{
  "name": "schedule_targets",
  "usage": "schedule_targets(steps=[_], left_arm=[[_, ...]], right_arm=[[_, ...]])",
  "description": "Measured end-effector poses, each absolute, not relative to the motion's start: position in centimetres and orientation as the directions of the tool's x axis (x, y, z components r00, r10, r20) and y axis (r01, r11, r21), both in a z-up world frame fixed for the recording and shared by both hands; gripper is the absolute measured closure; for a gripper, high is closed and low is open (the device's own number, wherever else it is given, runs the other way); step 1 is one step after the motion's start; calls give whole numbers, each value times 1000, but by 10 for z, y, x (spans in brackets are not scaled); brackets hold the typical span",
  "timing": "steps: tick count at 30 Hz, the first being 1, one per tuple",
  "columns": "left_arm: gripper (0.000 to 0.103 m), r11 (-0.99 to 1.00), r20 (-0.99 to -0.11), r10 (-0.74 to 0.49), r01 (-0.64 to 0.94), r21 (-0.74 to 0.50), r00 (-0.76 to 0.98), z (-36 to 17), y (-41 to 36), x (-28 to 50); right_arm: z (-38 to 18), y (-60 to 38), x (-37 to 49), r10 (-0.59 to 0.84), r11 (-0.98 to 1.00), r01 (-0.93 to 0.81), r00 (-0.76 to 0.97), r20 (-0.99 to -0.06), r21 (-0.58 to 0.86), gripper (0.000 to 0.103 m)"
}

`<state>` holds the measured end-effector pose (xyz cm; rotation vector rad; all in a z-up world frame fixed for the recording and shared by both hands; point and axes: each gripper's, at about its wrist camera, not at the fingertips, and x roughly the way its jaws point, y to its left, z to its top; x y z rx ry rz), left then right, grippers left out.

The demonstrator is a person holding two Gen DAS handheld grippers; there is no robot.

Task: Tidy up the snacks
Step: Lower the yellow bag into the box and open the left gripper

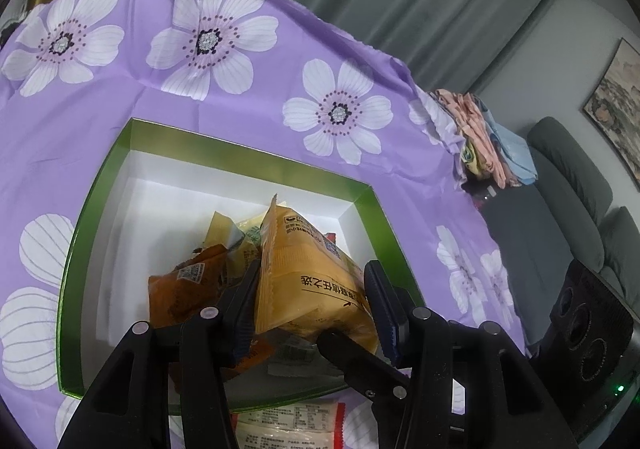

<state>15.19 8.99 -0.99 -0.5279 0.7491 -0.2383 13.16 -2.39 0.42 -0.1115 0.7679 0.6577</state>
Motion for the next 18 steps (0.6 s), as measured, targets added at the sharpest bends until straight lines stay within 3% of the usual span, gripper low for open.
schedule_targets(steps=[18], left_arm=[[53,834,-605,-391,-10,-551,693,-18,93,159]], right_arm=[[-1,-19,140,496,799,-584,510,-702,141,69]])
